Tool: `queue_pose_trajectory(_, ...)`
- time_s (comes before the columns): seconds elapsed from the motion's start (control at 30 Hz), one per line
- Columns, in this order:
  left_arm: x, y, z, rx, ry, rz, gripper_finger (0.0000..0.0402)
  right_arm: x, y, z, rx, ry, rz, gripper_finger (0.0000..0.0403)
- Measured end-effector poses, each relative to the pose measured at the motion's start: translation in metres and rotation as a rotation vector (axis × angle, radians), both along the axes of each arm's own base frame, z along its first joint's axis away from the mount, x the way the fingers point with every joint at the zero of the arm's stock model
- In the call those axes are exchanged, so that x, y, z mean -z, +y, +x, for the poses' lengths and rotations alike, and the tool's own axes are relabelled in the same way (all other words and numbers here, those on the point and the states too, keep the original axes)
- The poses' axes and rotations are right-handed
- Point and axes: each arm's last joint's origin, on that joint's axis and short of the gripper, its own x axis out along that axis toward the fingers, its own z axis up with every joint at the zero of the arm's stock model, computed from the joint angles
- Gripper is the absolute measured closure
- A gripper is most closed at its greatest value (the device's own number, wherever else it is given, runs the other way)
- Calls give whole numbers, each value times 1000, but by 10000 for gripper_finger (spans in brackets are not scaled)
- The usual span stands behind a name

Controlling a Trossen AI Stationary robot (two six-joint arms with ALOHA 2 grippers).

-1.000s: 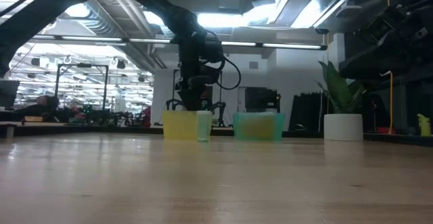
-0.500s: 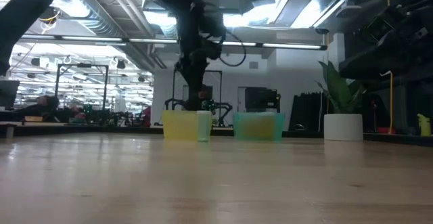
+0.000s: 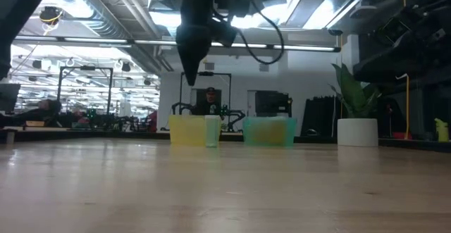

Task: Pick and place medicine bottles into bin by pill shape (circle, oval)
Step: Put the green tablet bottle into the yellow bin

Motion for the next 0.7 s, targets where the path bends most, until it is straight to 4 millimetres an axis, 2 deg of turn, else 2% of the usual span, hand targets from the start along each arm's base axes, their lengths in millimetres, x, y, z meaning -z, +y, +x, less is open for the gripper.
queue_pose_trajectory(0.17, 13, -11, 0, 33, 29, -6, 260, 0, 0, 0, 0, 0, 0, 245)
queue_pose_trajectory(0.4, 53, 4, -5, 16, 9, -92, 260, 0, 0, 0, 0, 0, 0, 245)
queue_pose_trajectory(0.7, 80, 7, -2, 59, -82, -95, 260, 0, 0, 0, 0, 0, 0, 245)
